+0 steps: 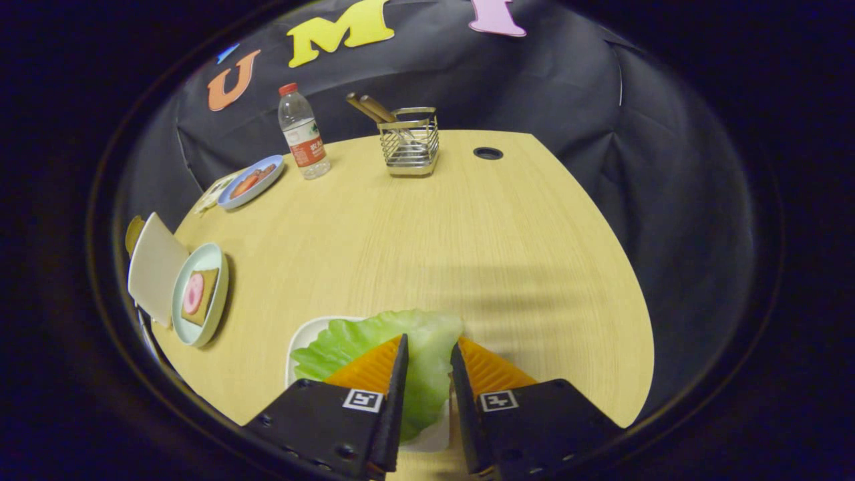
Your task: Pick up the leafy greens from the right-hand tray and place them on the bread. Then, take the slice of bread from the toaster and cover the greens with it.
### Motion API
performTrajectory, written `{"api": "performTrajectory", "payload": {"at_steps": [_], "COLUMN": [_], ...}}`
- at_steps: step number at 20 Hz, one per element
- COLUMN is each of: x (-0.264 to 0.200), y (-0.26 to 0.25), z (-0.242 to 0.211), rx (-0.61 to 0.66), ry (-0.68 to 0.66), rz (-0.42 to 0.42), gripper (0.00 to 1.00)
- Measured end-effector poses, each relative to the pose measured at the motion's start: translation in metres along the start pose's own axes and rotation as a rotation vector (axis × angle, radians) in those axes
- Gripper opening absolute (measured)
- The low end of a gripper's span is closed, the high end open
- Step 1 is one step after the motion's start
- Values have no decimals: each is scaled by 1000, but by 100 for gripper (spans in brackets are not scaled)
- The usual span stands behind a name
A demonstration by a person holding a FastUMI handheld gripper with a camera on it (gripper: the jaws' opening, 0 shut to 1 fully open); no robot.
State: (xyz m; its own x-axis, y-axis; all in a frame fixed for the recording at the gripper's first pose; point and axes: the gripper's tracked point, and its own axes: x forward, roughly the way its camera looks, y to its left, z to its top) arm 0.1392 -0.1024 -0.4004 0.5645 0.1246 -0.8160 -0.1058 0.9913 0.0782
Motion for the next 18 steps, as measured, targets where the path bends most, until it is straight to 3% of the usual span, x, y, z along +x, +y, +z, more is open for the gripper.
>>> {"api": "performTrajectory", "payload": {"at_steps": [3,5,18], "x": [-3,-7,-111], "y": [-2,0,76], "z": [5,4,31], "rx": [16,23,50], "ry": [-23,-30,-148], "rz": [-37,-54,40], "gripper": [6,0,1]}}
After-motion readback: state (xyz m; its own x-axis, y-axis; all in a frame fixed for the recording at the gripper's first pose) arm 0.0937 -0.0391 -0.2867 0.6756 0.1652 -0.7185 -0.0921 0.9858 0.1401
